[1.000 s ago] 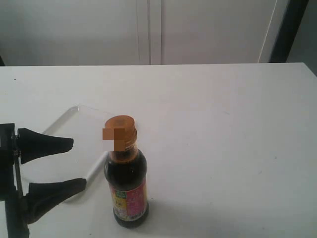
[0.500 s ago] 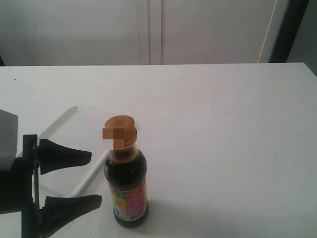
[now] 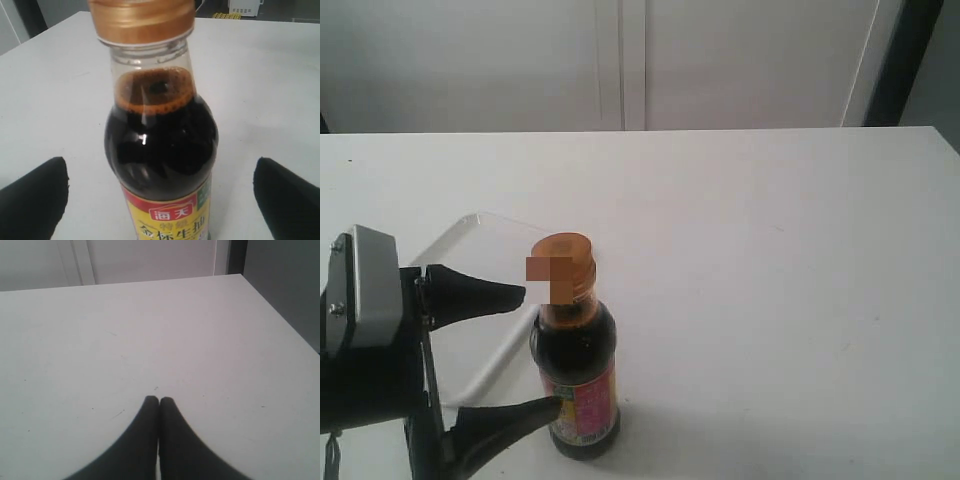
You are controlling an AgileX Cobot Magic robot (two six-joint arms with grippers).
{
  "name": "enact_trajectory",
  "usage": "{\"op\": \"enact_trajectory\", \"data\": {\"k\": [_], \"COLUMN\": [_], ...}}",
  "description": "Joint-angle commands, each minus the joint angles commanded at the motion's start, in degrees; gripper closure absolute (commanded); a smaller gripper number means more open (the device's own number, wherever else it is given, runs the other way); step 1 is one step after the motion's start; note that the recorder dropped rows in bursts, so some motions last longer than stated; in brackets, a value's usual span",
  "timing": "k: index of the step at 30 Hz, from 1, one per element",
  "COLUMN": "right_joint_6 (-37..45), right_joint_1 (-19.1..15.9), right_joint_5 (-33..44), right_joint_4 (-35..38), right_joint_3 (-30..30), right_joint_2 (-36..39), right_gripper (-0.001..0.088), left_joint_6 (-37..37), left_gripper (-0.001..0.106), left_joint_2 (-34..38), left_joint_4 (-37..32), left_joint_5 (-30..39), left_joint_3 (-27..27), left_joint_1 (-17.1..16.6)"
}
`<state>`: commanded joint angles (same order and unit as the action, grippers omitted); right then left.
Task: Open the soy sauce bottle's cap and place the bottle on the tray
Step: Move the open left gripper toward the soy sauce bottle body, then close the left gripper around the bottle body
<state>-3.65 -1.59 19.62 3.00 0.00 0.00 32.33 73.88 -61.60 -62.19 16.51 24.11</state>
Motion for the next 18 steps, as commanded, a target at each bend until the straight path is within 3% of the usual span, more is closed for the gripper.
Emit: {"op": "enact_trajectory", "data": {"k": [12, 18], "right_joint_6": [0.0, 0.0], "right_joint_1": [0.0, 0.0], "right_joint_5": [0.0, 0.0], "right_joint_4": [0.0, 0.0], "right_joint_3": [0.0, 0.0], "right_joint_2": [0.0, 0.0], "right_gripper": [0.0868, 0.0868], "left_joint_6": [0.0, 0.0], "left_gripper": [0.001, 0.001], "left_joint_2": [8.8, 11.8], "left_joint_4": [0.2, 0.4], "left_joint_5": [-7.4, -7.8], "left_joint_3": [3.2, 3.4], "left_joint_1": [0.0, 0.0]}}
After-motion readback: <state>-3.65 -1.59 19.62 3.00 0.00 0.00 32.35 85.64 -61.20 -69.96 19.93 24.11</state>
